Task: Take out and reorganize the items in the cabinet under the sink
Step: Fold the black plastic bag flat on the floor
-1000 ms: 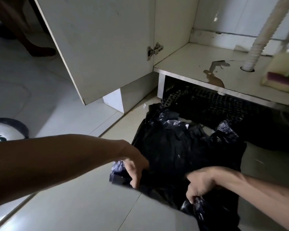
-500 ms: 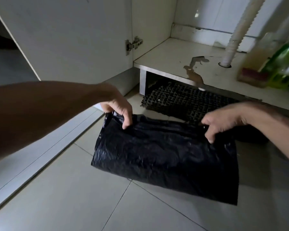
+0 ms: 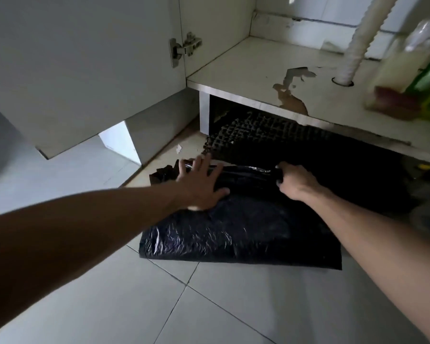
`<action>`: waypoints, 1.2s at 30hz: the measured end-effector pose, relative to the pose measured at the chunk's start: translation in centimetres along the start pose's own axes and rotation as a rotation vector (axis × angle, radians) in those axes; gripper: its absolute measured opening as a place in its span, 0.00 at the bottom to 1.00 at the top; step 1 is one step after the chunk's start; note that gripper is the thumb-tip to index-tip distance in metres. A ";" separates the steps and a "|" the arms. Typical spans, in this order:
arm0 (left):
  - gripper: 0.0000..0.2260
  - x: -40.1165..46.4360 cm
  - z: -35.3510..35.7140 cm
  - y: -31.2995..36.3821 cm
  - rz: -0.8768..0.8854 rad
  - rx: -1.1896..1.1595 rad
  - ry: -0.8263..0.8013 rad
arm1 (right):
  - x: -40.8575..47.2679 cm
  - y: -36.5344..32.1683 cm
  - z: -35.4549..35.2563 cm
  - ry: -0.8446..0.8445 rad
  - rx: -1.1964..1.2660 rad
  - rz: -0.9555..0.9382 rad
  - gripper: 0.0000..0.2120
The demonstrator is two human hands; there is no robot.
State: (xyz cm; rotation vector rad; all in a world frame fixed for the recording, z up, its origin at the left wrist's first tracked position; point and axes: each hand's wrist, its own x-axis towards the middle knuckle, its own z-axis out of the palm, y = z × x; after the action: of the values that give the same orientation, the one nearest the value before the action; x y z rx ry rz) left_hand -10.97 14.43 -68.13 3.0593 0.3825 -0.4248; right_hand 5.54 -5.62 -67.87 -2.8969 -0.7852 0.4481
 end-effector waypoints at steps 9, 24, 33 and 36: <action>0.35 -2.1 7.3 0.8 -0.297 -0.046 -0.135 | -1.5 -0.3 4.6 0.176 0.047 0.015 0.31; 0.31 -2.2 7.8 -2.2 -0.449 -0.317 -0.002 | -2.4 1.2 8.1 -0.061 0.033 -0.051 0.32; 0.37 -2.7 6.8 -4.0 -0.786 -0.553 -0.078 | -2.8 8.2 8.1 -0.243 0.372 0.591 0.63; 0.32 -2.4 6.7 -4.2 -0.720 -0.635 -0.020 | -4.9 7.0 7.1 -0.369 0.494 0.476 0.53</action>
State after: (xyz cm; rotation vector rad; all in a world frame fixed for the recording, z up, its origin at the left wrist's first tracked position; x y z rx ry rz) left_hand -15.98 17.55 -73.92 2.2223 1.3245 -0.2650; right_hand 2.66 -13.92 -74.59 -2.5244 0.0222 1.0699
